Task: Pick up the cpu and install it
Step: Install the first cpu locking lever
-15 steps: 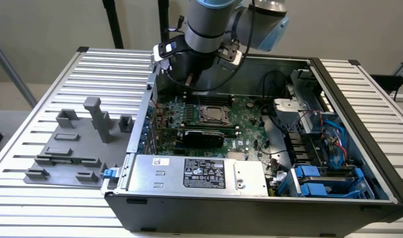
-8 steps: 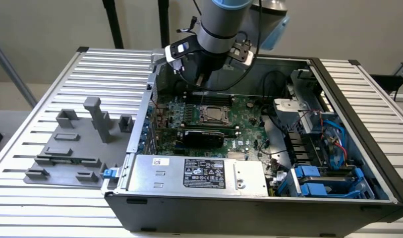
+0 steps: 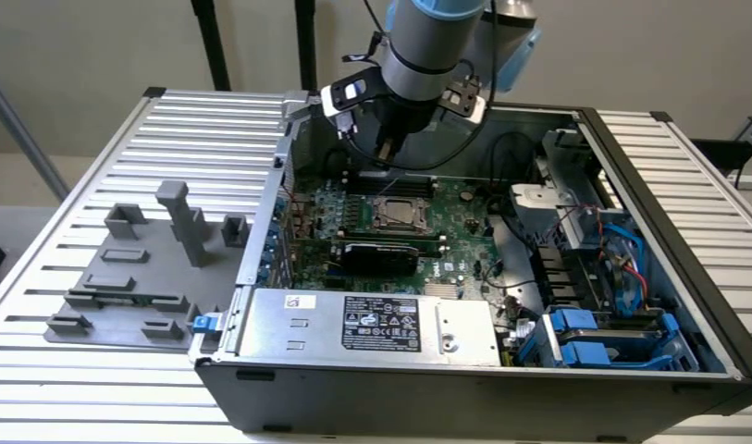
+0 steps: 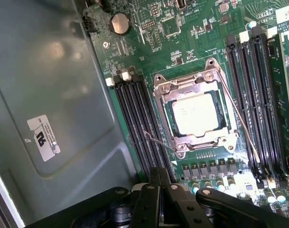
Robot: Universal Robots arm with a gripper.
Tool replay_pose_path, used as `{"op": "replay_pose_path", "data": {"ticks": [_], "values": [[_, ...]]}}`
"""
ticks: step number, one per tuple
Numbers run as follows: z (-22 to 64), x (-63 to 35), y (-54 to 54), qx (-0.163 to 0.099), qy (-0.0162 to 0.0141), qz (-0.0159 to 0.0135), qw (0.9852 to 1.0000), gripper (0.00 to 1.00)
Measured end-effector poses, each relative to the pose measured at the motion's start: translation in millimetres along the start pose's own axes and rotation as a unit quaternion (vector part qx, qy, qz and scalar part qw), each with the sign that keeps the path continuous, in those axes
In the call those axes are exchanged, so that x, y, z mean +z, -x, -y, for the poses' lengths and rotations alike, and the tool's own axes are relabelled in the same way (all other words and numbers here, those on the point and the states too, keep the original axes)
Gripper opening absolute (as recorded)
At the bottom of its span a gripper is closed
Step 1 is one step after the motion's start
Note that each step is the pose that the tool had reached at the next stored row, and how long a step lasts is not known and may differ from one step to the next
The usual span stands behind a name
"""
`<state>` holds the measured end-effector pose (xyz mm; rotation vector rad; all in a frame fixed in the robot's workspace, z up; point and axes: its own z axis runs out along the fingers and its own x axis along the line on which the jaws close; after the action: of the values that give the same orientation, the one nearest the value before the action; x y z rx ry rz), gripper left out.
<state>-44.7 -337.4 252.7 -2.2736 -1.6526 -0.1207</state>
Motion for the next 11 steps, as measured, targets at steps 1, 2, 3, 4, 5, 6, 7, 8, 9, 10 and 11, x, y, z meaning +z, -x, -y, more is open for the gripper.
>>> {"op": "replay_pose_path", "data": {"ticks": [1, 2, 3, 4, 5, 6, 7, 8, 9, 10, 11], "values": [[-0.1, 0.5, 0.1, 0.000, 0.0003, 0.0000, 1.0000, 0.11], [0.0, 1.9, 0.5, 0.001, 0.0010, 0.0011, 1.0000, 0.11], [0.5, 3.0, 0.9, 0.002, 0.0018, 0.0028, 1.0000, 0.11], [0.8, 4.3, 1.2, 0.003, 0.0026, 0.0042, 1.0000, 0.11], [1.0, 5.7, 1.4, 0.004, 0.0034, 0.0053, 1.0000, 0.11], [1.1, 7.0, 1.5, 0.005, 0.0044, 0.0063, 1.0000, 0.11], [1.2, 8.2, 1.7, 0.006, 0.0054, 0.0074, 0.9999, 0.11], [1.4, 9.5, 1.9, 0.007, 0.0065, 0.0087, 0.9999, 0.11], [1.6, 10.8, 2.1, 0.009, 0.0075, 0.0097, 0.9999, 0.11], [1.8, 12.1, 2.4, 0.010, 0.0086, 0.0107, 0.9999, 0.11], [1.9, 13.3, 2.7, 0.012, 0.0096, 0.0116, 0.9998, 0.11]]}}
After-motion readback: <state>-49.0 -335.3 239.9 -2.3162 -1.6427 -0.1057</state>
